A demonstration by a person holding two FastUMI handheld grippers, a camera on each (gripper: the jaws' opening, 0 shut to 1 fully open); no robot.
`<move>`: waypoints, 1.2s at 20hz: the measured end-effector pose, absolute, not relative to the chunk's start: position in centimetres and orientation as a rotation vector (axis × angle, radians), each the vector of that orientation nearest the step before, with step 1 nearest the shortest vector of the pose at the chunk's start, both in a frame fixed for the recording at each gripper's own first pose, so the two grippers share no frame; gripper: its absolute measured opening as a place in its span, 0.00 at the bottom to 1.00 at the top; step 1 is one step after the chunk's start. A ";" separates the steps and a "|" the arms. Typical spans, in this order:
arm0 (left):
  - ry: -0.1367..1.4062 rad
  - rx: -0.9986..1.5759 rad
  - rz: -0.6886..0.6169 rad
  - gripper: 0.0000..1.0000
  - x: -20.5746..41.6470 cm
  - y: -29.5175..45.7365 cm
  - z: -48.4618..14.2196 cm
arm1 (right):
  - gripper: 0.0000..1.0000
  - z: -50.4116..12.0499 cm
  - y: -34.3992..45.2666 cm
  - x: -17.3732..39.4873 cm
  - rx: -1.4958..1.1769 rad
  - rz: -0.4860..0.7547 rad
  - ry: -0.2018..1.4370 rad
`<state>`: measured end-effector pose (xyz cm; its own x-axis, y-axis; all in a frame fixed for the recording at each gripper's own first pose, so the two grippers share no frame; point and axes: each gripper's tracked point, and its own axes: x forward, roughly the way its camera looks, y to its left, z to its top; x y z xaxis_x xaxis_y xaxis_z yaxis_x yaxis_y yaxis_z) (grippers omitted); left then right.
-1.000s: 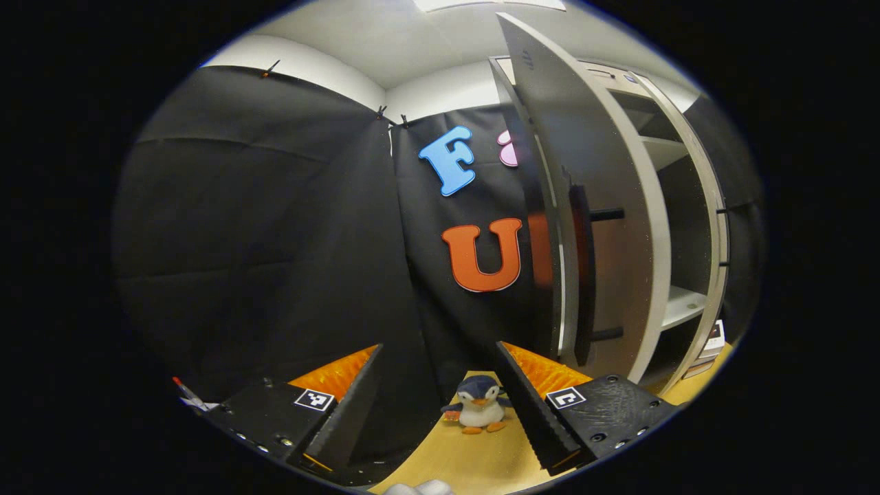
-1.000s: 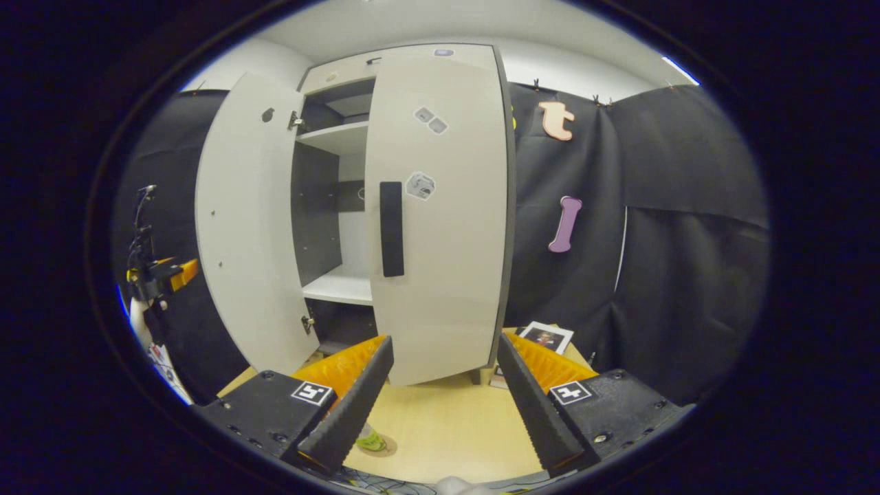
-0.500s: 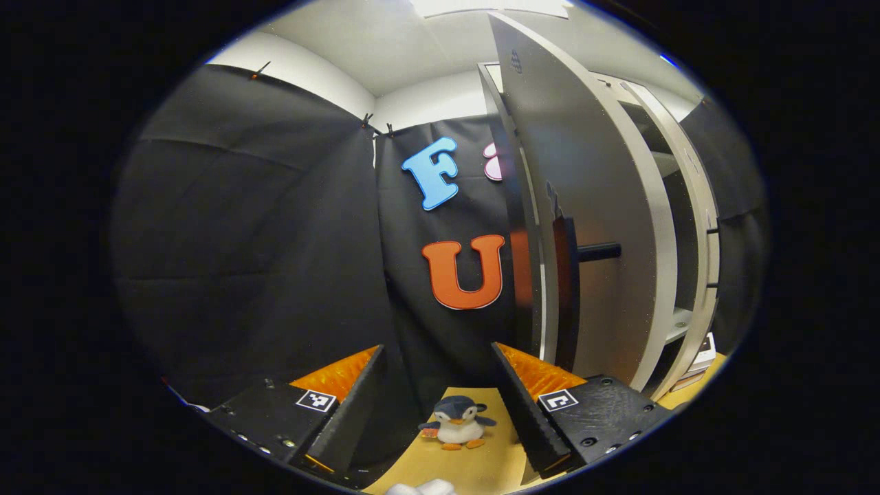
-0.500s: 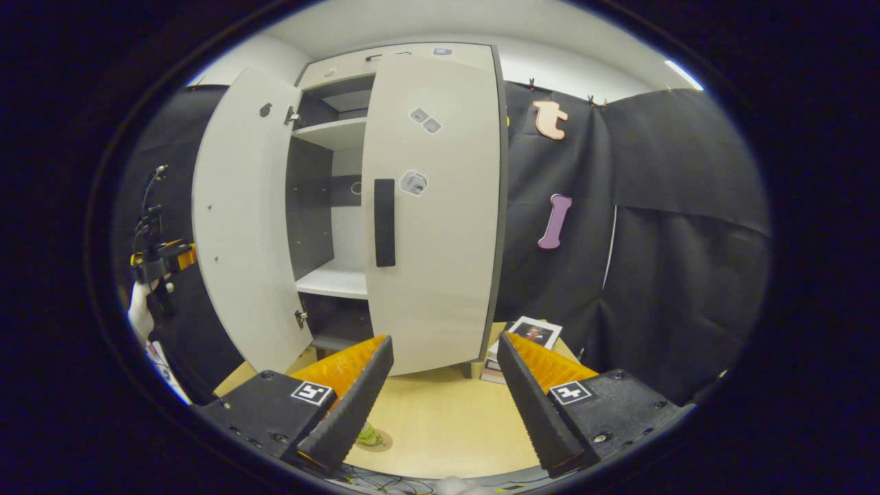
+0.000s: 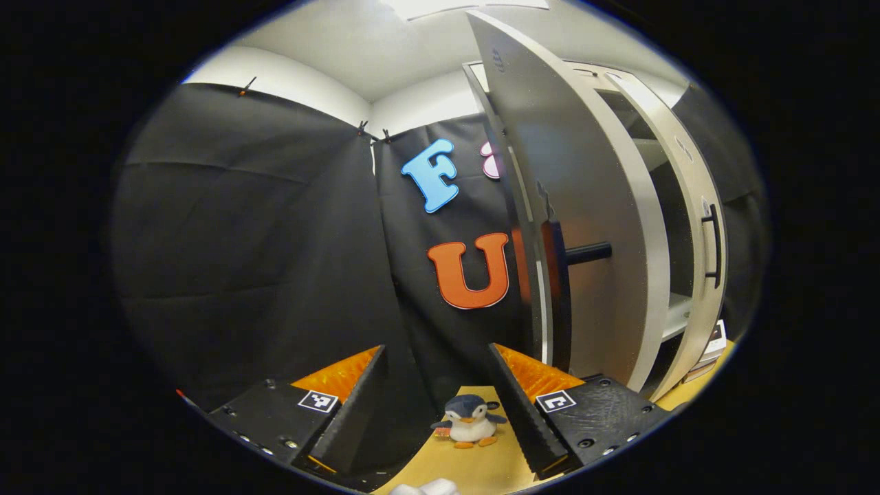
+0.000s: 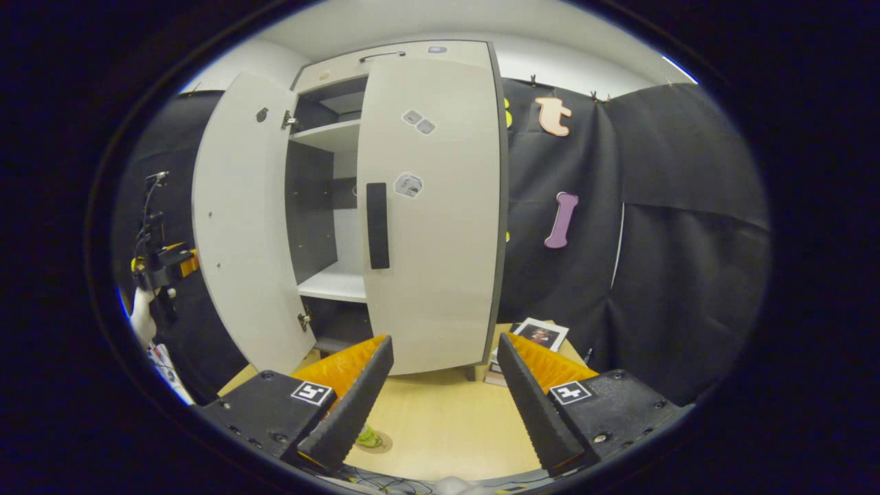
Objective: Grasp the bottle in the cabinet with the left hand and place it on the coaster, then close the right door with the right hand and the left door with the left hand.
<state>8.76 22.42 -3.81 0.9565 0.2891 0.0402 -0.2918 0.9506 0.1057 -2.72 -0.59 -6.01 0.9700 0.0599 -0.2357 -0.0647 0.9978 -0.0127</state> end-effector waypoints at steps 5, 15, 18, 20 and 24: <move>-0.015 0.096 0.275 0.89 8.7 18.8 -3.6 | 1.00 -5.5 -2.3 -2.3 -0.024 0.089 0.227; -0.018 0.092 0.216 0.89 10.5 11.9 -3.1 | 1.00 -5.6 -5.8 -2.1 -0.006 0.071 0.227; -0.037 0.073 0.170 0.89 11.8 9.2 -2.6 | 1.00 -5.6 -6.2 -2.3 0.011 0.068 0.222; -0.027 0.042 0.138 0.96 12.6 7.6 -2.7 | 1.00 -5.9 -6.7 -2.3 0.016 0.058 0.228; -0.031 0.050 0.115 0.96 11.9 6.3 -2.5 | 1.00 -5.7 -7.0 -2.2 0.026 0.044 0.216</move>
<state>11.86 6.32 -2.46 0.9930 0.1135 0.0339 -0.1151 0.9922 0.0483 -2.21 -6.98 -5.67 0.9758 0.0464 -0.2136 -0.0408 0.9987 0.0304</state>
